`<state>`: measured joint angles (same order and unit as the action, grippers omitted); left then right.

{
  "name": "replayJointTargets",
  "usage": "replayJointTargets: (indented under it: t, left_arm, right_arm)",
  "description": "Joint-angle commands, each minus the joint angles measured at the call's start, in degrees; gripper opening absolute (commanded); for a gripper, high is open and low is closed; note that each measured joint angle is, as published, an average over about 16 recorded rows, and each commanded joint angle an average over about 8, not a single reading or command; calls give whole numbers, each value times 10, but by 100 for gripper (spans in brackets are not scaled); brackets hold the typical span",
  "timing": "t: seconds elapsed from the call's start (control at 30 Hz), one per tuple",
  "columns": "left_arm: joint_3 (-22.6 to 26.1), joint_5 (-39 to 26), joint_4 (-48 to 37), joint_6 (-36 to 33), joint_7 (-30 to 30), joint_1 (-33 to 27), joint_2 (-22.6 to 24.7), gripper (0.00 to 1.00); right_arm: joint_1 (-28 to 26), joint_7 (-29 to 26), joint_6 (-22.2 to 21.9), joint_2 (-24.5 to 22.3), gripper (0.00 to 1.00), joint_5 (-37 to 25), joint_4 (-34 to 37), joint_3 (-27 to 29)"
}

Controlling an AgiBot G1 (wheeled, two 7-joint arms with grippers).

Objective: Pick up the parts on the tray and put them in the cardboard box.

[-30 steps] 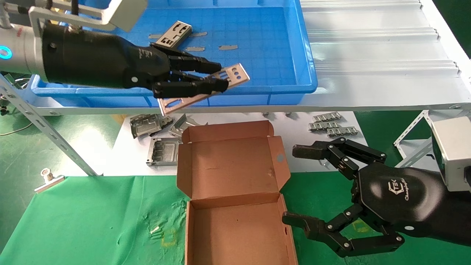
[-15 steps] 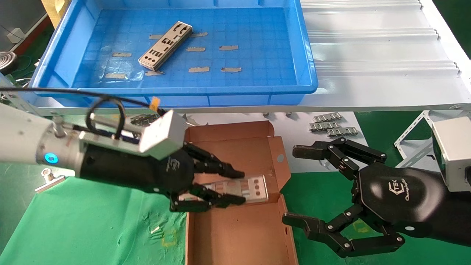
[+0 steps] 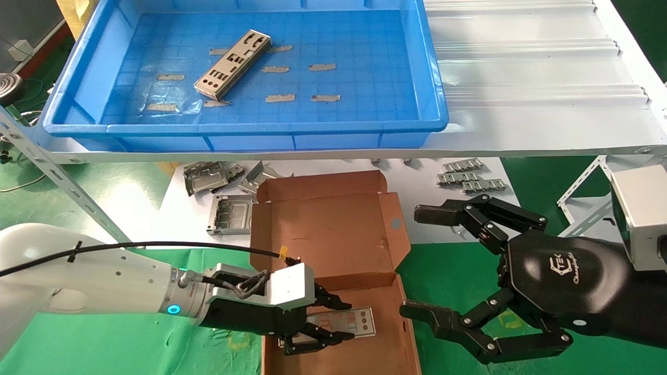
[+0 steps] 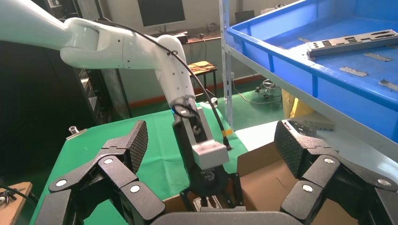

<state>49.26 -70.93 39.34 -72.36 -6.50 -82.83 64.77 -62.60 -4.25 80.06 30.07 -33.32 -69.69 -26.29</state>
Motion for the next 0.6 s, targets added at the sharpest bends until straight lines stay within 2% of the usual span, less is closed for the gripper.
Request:
replayJointTargets:
  t: [0.03, 0.07, 0.1, 0.37, 0.6]
  left_arm:
    - [2, -5, -1, 12, -6, 10, 5, 81]
    - [2, -6, -4, 17, -7, 11, 8, 93]
    - [2, -6, -6, 22, -8, 13, 11, 99]
    - [-1, -6, -35, 51, -27, 19, 39, 100]
    - [-6, 6, -51, 28, -44, 12, 41, 100]
  right_arm:
    - [0, 0, 0, 0, 100, 0, 0, 0]
    - [0, 0, 0, 0, 100, 0, 0, 0]
    - [0, 0, 0, 0, 100, 0, 0, 0]
    - [0, 0, 0, 0, 100, 0, 0, 0]
    - [0, 0, 0, 0, 100, 0, 0, 0]
